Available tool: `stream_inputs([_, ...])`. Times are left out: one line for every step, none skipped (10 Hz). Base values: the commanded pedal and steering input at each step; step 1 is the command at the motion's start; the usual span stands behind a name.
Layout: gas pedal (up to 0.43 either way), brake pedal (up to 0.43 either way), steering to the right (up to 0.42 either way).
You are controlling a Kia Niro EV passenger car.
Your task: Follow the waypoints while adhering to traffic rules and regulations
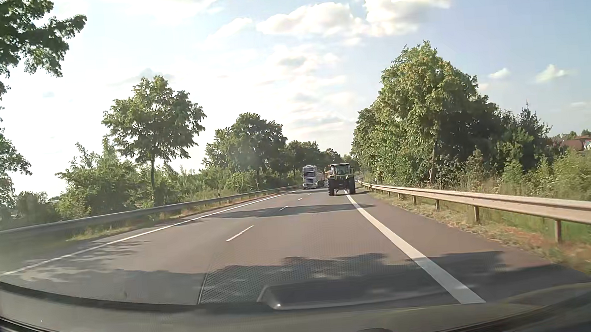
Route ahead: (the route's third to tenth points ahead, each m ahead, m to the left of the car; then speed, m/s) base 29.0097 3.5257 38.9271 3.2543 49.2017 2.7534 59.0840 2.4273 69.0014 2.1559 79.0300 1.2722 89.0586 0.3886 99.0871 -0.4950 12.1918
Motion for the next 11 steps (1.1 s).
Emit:
stream_inputs([0.150,0.006,0.006])
stream_inputs([0.150,0.006,0.006])
stream_inputs([0.150,0.006,0.005])
stream_inputs([0.150,0.006,0.006])
stream_inputs([0.150,0.006,0.005])
stream_inputs([0.150,0.006,0.005])
stream_inputs([0.150,0.006,0.005])
stream_inputs([0.150,0.006,0.005])
stream_inputs([0.150,0.006,0.005])
stream_inputs([0.150,0.006,0.005])
stream_inputs([0.150,0.006,0.004])
